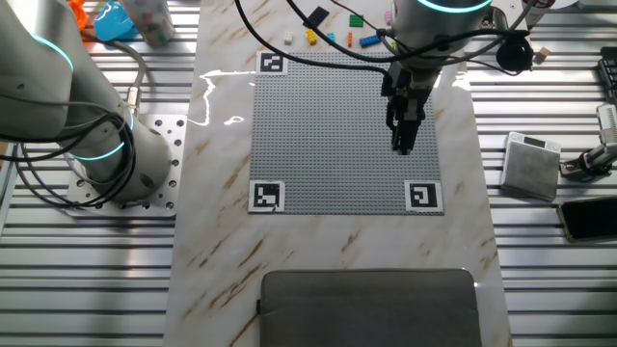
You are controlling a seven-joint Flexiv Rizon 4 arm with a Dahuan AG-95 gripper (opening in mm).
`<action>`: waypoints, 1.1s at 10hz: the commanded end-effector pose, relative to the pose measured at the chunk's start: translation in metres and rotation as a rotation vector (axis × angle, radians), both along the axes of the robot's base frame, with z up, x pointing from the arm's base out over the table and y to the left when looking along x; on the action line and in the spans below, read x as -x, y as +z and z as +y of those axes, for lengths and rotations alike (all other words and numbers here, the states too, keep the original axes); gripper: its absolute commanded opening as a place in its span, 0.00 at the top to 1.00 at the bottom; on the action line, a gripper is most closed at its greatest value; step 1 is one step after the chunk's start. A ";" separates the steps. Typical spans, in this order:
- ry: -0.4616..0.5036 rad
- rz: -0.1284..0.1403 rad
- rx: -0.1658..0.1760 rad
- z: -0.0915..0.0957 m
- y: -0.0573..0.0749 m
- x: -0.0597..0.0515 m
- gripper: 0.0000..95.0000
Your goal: Build with small Lego blocks
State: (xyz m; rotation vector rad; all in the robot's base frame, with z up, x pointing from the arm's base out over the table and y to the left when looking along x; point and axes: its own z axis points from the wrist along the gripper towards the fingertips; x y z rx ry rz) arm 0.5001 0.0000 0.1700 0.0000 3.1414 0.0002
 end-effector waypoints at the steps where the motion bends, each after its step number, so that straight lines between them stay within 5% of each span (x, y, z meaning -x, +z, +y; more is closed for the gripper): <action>1: 0.024 -0.029 -0.021 0.000 0.000 0.000 1.00; 11: 0.024 -0.026 -0.013 0.000 0.000 0.000 1.00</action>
